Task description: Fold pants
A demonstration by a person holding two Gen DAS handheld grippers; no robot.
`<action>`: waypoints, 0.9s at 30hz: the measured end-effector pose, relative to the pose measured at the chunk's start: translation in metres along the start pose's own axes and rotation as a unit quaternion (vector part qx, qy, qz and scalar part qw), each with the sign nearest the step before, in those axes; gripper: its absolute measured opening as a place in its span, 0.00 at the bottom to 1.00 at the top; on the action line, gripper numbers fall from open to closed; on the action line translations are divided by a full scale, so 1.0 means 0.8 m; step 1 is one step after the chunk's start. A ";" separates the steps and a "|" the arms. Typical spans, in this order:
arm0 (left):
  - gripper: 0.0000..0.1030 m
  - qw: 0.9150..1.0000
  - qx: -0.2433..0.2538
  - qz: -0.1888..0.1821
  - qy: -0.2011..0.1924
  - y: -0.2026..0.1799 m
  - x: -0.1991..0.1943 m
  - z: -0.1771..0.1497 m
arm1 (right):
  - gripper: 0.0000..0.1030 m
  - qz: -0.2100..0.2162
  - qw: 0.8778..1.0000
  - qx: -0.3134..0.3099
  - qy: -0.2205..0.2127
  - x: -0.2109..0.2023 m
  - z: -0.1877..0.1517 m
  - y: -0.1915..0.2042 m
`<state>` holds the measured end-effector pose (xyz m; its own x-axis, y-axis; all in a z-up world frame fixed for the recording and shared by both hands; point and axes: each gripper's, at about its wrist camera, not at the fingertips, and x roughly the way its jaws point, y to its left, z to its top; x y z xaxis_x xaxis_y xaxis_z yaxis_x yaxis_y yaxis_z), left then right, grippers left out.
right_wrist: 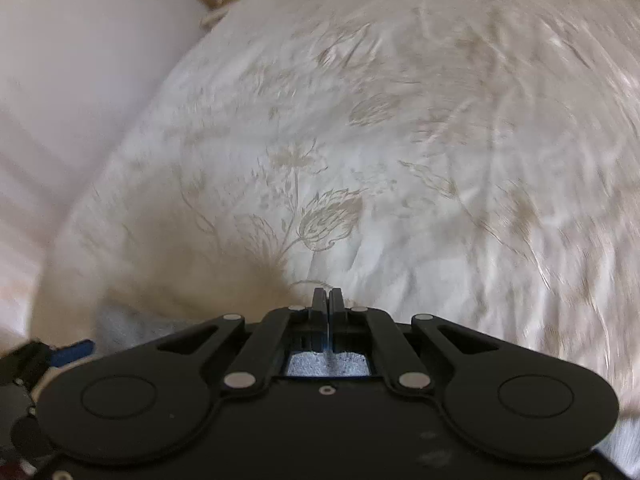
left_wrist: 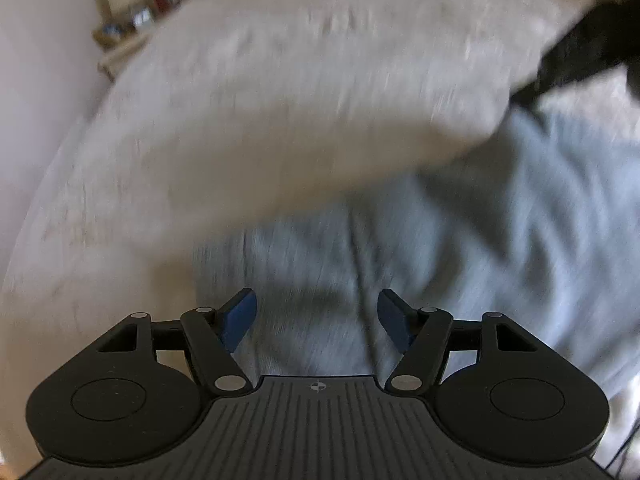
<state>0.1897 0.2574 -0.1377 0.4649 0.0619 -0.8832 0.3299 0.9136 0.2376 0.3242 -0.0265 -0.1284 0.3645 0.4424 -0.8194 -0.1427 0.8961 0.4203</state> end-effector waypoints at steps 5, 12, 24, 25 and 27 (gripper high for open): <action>0.66 0.997 -0.035 -0.023 0.060 0.014 0.012 -0.039 | 0.02 -0.042 0.999 0.000 0.032 0.043 0.006 0.001; 0.66 0.996 -0.029 -0.008 0.084 0.016 -0.007 -0.055 | 0.11 -0.106 0.993 -0.008 0.043 0.070 0.010 0.002; 0.65 0.997 0.021 -0.074 -0.010 -0.063 -0.047 -0.005 | 0.15 -0.101 0.994 0.015 0.024 -0.053 -0.129 0.017; 0.65 0.996 0.029 -0.080 -0.001 -0.069 -0.044 -0.013 | 0.15 -0.104 0.994 0.026 0.037 -0.057 -0.151 0.015; 0.65 0.994 0.046 -0.091 0.033 -0.081 -0.030 -0.029 | 0.16 -0.120 0.989 0.050 0.063 -0.064 -0.197 0.007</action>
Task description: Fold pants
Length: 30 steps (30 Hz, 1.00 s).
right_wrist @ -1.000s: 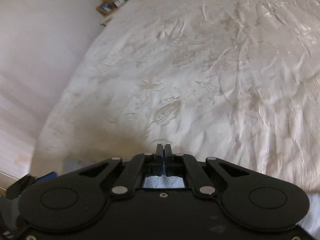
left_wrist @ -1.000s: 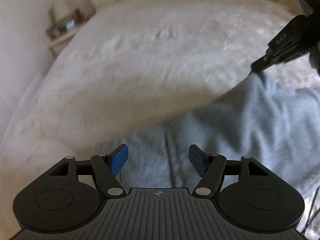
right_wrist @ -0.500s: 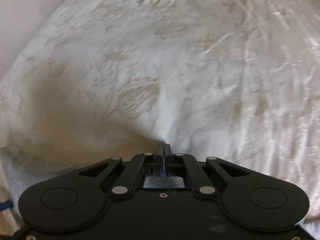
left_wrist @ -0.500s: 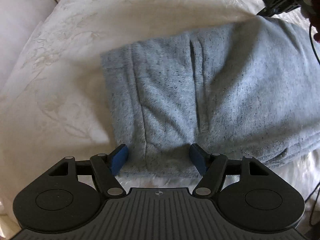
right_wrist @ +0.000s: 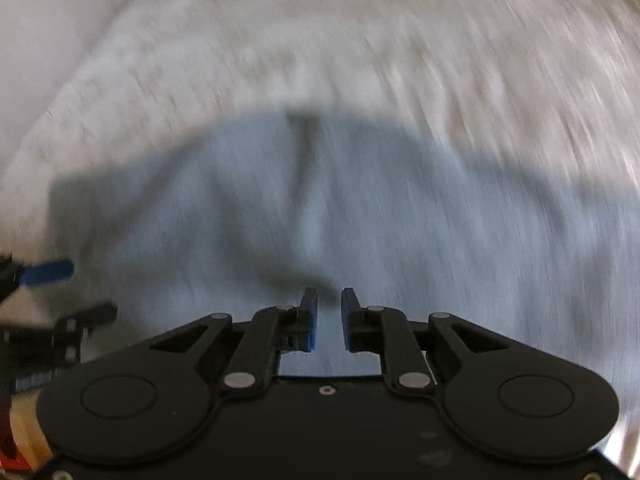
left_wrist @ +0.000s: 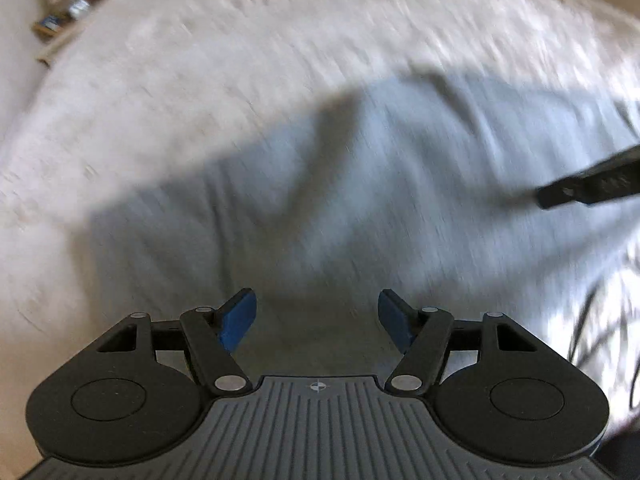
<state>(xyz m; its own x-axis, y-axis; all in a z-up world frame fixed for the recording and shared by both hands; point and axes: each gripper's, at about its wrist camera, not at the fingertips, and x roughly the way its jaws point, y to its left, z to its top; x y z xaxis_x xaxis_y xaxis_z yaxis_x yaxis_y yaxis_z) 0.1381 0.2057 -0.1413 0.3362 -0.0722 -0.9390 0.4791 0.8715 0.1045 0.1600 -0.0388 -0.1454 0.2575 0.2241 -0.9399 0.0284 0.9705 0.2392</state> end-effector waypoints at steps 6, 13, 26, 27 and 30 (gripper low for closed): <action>0.65 0.999 -0.008 -0.014 0.033 -0.002 0.007 -0.019 | 0.14 0.000 0.997 0.065 0.031 -0.015 -0.079 -0.030; 0.64 1.000 -0.029 0.000 -0.004 -0.021 -0.013 0.033 | 0.26 -0.003 0.998 0.066 -0.025 -0.056 -0.071 -0.070; 0.65 0.987 -0.126 -0.012 0.097 -0.146 0.043 0.037 | 0.47 0.010 0.993 -0.094 -0.068 -0.068 0.047 -0.203; 0.65 0.987 -0.131 -0.007 0.096 -0.147 0.043 0.036 | 0.51 0.011 0.992 -0.107 -0.068 -0.065 0.057 -0.211; 0.65 0.982 -0.147 0.006 0.115 -0.148 0.043 0.044 | 0.62 0.023 0.987 -0.141 -0.067 -0.053 0.087 -0.229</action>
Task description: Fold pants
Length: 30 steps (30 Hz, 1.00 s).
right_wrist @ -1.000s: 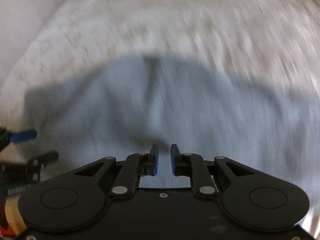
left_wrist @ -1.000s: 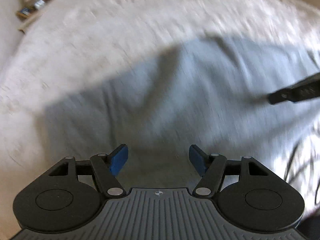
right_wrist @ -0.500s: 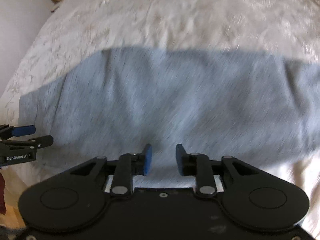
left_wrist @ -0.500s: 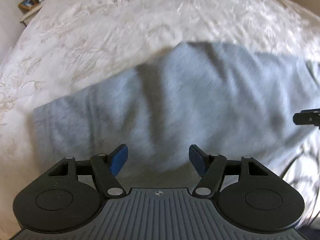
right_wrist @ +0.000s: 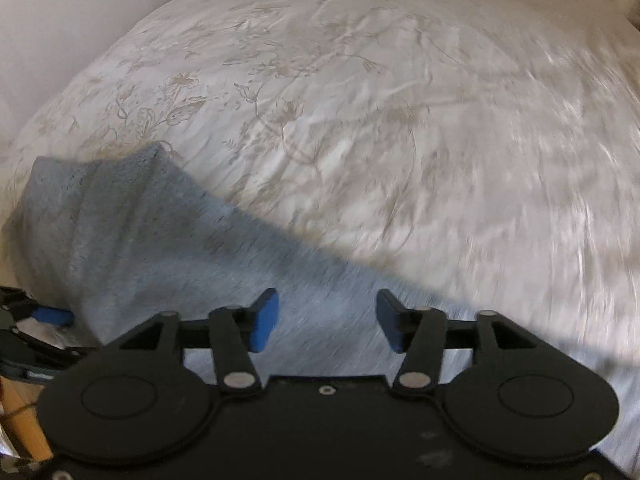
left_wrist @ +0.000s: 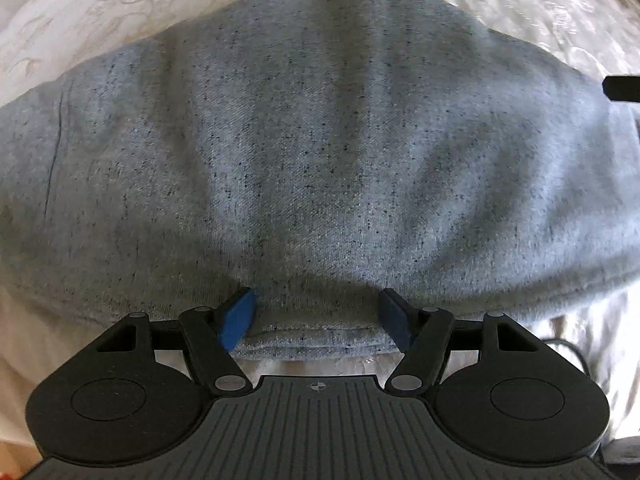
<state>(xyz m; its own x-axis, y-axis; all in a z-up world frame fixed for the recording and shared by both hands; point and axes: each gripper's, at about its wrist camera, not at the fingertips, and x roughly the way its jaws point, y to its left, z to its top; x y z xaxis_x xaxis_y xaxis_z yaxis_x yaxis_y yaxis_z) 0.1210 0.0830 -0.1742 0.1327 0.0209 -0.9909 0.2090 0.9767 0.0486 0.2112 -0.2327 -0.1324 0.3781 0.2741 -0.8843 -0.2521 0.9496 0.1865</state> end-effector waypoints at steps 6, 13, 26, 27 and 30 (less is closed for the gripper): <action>0.65 1.000 -0.019 0.012 -0.010 -0.013 -0.022 0.028 | 0.67 0.046 0.997 -0.052 0.021 0.040 0.034 -0.025; 0.65 0.998 0.005 -0.007 -0.056 -0.031 -0.054 0.090 | 0.19 0.111 0.988 -0.088 0.056 0.081 0.042 -0.015; 0.65 0.991 -0.010 -0.059 -0.115 -0.072 -0.050 0.204 | 0.08 0.065 0.979 -0.191 -0.017 0.012 -0.010 0.045; 0.65 0.992 -0.009 -0.059 -0.115 -0.071 -0.048 0.203 | 0.09 0.058 0.977 -0.203 -0.020 0.009 -0.016 0.051; 0.65 0.993 -0.004 -0.048 -0.105 -0.074 -0.041 0.200 | 0.09 0.037 0.974 -0.222 -0.031 0.004 -0.029 0.062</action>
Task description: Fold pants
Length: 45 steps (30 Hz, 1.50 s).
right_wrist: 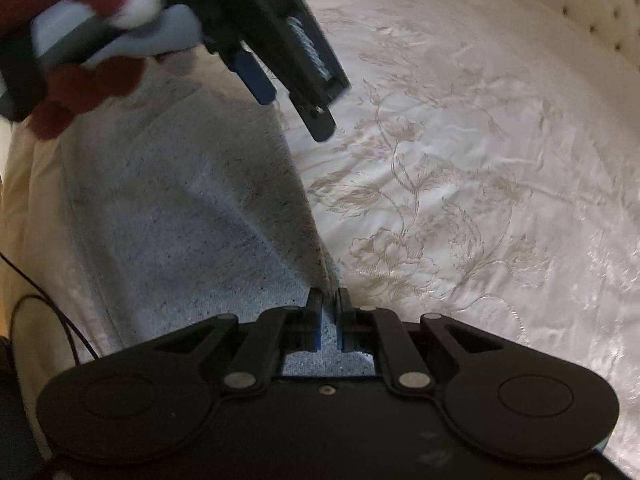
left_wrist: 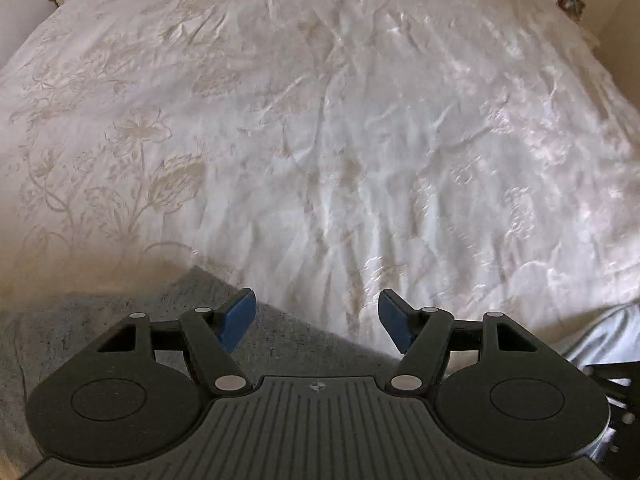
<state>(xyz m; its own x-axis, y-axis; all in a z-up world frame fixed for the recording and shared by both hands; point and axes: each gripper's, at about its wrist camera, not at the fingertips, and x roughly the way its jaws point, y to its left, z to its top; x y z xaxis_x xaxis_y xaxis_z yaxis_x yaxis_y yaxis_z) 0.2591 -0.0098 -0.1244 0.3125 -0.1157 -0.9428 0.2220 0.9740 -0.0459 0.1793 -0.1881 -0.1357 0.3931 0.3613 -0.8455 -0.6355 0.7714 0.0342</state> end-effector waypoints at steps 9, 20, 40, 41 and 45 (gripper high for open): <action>0.65 0.998 -0.025 0.032 0.053 0.032 0.015 -0.044 | 0.16 0.007 1.000 0.021 -0.013 -0.012 0.005 -0.004; 0.65 0.997 -0.027 0.037 0.061 0.039 0.013 -0.068 | 0.22 0.062 0.987 0.145 -0.016 0.002 0.035 -0.058; 0.65 0.994 -0.049 0.034 0.091 0.053 0.024 -0.102 | 0.03 0.147 0.984 0.061 0.081 0.101 0.080 -0.036; 0.65 0.994 -0.048 0.033 0.090 0.053 0.025 -0.104 | 0.01 0.132 0.988 0.031 0.073 0.096 0.083 -0.029; 0.65 0.994 -0.031 0.034 0.100 0.050 0.023 -0.122 | 0.00 0.042 0.993 0.083 0.073 0.116 0.085 -0.048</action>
<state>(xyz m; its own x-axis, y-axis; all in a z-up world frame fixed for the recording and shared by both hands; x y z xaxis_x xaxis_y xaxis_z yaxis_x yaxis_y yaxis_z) 0.1836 0.0464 -0.1755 0.1335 -0.0151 -0.9909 0.1468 0.9892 0.0047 0.2857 -0.1488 -0.1796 0.2359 0.3570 -0.9038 -0.5382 0.8224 0.1844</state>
